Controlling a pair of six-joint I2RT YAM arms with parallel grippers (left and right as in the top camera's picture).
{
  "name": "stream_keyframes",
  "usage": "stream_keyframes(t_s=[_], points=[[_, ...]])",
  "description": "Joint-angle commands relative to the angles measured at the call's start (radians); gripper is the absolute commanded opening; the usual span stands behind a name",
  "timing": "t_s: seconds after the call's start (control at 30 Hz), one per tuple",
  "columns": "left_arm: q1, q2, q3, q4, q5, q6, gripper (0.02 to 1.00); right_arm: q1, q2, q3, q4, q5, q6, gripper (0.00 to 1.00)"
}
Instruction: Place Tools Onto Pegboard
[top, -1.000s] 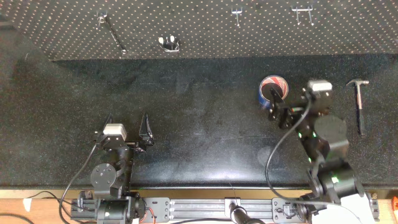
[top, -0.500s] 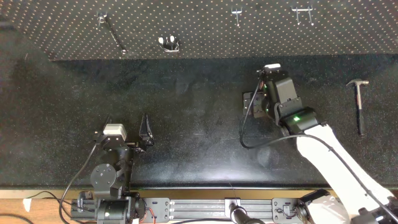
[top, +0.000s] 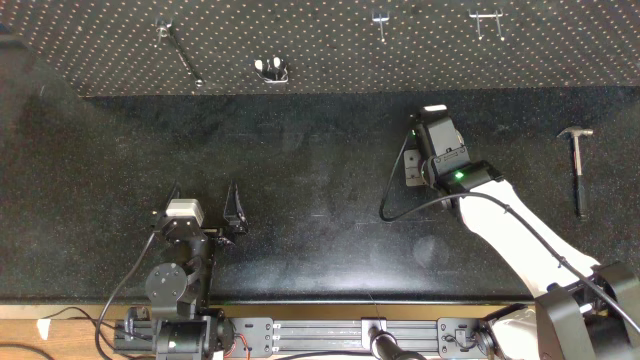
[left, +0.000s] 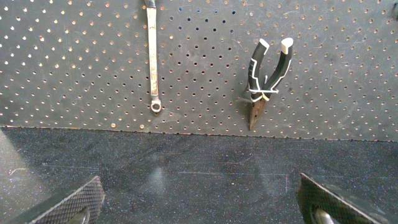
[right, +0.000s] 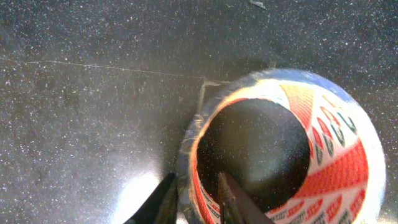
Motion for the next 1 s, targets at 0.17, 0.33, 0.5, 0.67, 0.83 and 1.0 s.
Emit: stream_keyframes(t_s=[0.17, 0.33, 0.5, 0.67, 0.83, 1.0], points=[[0.004, -0.01, -0.003, -0.005, 0.014, 0.009, 0.996, 0.012, -0.133, 0.02, 0.015, 0.013, -0.045, 0.075], [0.004, -0.01, -0.003, -0.004, 0.014, 0.009, 0.996, 0.157, -0.329, 0.02, 0.517, 0.018, -0.138, 0.075], [0.004, -0.01, -0.003, -0.004, 0.014, 0.009, 0.996, 0.173, -0.218, 0.02, 0.717, 0.036, -0.249, 0.075], [0.004, -0.01, -0.003, -0.004, 0.014, 0.009, 0.996, 0.175, -0.094, 0.02, 0.888, 0.036, -0.372, 0.075], [0.004, -0.01, -0.003, -0.004, 0.014, 0.009, 0.996, 0.175, 0.027, 0.02, 1.004, 0.035, -0.37, 0.075], [0.004, -0.01, -0.003, -0.004, 0.014, 0.009, 0.996, 0.175, 0.077, 0.02, 1.016, 0.037, -0.371, 0.077]])
